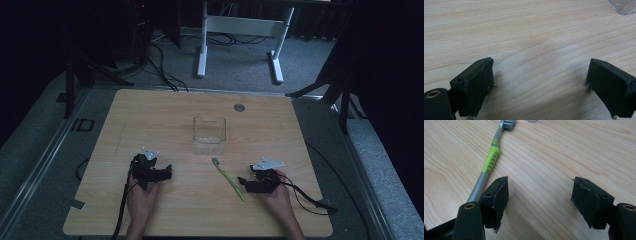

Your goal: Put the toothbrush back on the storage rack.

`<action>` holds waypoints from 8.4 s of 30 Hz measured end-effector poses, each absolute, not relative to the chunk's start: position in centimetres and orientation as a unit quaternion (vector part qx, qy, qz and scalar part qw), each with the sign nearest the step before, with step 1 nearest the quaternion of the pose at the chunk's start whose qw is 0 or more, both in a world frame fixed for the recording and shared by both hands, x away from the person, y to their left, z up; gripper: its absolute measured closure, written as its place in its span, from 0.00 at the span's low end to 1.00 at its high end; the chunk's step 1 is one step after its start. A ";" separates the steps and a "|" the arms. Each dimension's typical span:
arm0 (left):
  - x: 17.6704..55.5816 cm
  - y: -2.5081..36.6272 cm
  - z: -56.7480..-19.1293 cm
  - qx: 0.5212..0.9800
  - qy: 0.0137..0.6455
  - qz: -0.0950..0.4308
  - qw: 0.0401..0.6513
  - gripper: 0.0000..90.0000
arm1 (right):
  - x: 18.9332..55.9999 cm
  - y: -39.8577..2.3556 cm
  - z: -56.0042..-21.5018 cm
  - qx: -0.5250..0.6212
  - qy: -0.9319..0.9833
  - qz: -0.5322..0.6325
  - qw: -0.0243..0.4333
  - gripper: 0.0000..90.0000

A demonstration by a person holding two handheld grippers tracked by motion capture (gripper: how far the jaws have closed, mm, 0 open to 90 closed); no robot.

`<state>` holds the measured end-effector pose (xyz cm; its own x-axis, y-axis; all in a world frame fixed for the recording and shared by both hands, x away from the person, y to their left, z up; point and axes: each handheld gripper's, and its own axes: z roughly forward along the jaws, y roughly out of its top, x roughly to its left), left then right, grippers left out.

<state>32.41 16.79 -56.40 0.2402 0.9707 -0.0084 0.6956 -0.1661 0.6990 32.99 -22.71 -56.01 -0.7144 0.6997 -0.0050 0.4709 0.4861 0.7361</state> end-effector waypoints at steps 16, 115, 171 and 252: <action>32.3 16.7 -56.4 0.727 0.574 0.230 0.299 0.09 | 33.0 -22.8 -55.8 0.333 0.858 0.362 0.149 0.34; 32.3 16.7 -56.4 0.723 0.578 0.231 0.298 0.09 | 33.4 -13.8 -46.1 0.345 0.892 0.253 0.145 0.73; 32.3 16.7 -56.4 0.723 0.578 0.232 0.298 0.09 | 35.6 -12.2 -49.3 0.365 0.913 0.170 0.065 0.79; 32.3 16.7 -56.4 0.724 0.577 0.232 0.298 0.09 | 35.9 -11.9 -50.4 0.365 0.921 0.126 0.059 0.90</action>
<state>32.29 16.67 -56.39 0.2257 0.9742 -0.0083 0.6978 -0.1557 0.6992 35.94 -11.88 -50.45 -0.7270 0.6864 -0.0159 0.6569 0.7021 0.2747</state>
